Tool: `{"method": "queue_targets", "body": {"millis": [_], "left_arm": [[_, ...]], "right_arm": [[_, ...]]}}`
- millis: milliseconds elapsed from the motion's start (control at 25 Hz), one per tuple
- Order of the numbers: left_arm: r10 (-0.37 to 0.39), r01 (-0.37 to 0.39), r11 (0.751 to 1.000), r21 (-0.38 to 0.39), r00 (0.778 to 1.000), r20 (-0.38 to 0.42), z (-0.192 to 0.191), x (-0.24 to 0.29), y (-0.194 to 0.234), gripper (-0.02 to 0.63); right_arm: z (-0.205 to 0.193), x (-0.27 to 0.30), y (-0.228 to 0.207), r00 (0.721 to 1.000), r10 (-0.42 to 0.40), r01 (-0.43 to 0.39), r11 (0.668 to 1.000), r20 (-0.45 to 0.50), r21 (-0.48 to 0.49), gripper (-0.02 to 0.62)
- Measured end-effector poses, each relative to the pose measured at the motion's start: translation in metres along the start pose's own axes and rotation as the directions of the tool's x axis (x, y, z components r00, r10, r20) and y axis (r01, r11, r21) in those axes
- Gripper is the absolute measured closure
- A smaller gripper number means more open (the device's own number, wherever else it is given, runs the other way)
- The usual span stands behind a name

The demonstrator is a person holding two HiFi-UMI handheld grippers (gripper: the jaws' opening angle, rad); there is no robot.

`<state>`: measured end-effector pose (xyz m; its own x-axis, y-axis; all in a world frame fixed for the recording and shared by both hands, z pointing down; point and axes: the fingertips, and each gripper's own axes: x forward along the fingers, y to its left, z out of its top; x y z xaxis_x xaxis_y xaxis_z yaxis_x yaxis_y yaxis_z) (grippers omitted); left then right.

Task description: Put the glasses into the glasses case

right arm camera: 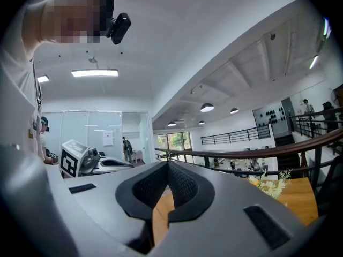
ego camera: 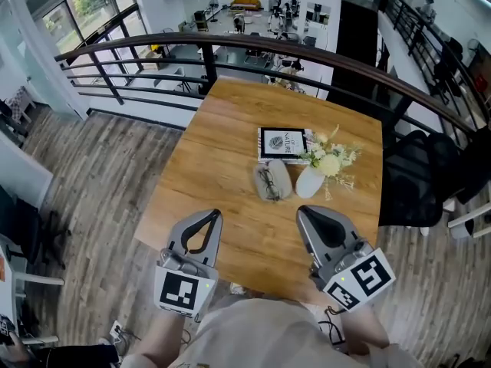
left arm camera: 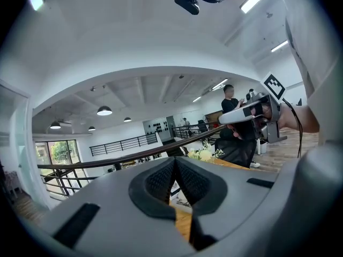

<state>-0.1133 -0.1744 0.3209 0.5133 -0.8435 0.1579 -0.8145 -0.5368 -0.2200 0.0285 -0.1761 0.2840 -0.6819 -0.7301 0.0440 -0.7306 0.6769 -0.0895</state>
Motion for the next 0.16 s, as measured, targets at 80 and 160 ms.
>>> {"method": "queue_targets", "body": {"millis": [80, 160], "left_arm": [[0.0, 0.0, 1.0, 0.0, 1.0, -0.005, -0.001, 0.001, -0.0005, 0.591], [0.0, 0.0, 1.0, 0.0, 1.0, -0.011, -0.0024, 0.0024, -0.0005, 0.589]], "right_arm": [[0.0, -0.001, -0.0014, 1.0, -0.003, 0.003, 1.0, -0.002, -0.001, 0.571], [-0.0001, -0.0019, -0.0033, 1.0, -0.008, 0.008, 1.0, -0.004, -0.003, 0.569]]}}
